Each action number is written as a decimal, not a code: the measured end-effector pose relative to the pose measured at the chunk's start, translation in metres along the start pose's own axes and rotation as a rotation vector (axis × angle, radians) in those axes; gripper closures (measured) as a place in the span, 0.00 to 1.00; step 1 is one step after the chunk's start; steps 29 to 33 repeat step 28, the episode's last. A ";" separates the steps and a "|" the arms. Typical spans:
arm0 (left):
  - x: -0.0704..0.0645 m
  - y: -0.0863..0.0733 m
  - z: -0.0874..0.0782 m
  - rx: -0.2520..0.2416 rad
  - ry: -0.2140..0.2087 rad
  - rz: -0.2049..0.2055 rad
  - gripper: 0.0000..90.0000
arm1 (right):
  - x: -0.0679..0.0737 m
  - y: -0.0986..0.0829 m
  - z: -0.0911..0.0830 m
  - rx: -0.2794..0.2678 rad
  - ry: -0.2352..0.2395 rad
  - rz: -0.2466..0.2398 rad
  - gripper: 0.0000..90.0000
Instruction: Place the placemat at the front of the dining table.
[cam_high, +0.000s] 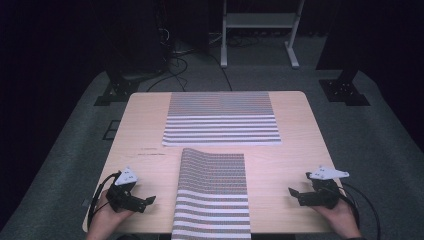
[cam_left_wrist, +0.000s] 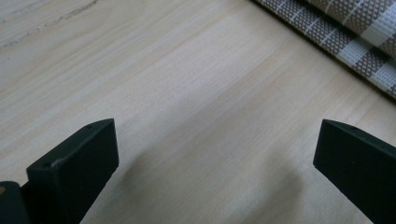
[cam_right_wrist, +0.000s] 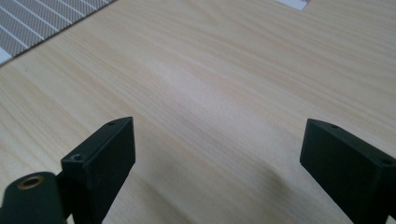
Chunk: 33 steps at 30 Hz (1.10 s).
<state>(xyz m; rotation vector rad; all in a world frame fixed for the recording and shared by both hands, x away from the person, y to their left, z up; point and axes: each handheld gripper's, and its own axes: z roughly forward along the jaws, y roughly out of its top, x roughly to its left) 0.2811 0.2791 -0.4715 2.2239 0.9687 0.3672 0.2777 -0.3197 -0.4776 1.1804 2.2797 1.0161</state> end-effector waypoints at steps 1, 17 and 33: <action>0.000 -0.001 0.000 0.001 -0.003 0.001 0.00 | 0.000 -0.001 0.000 0.004 -0.003 -0.003 0.10; -0.002 -0.016 0.002 -0.046 0.003 0.032 0.00 | -0.003 -0.016 -0.002 0.026 0.017 0.000 0.10; -0.001 -0.016 0.002 -0.049 0.015 0.020 0.00 | -0.002 -0.017 -0.003 0.025 0.016 0.002 0.11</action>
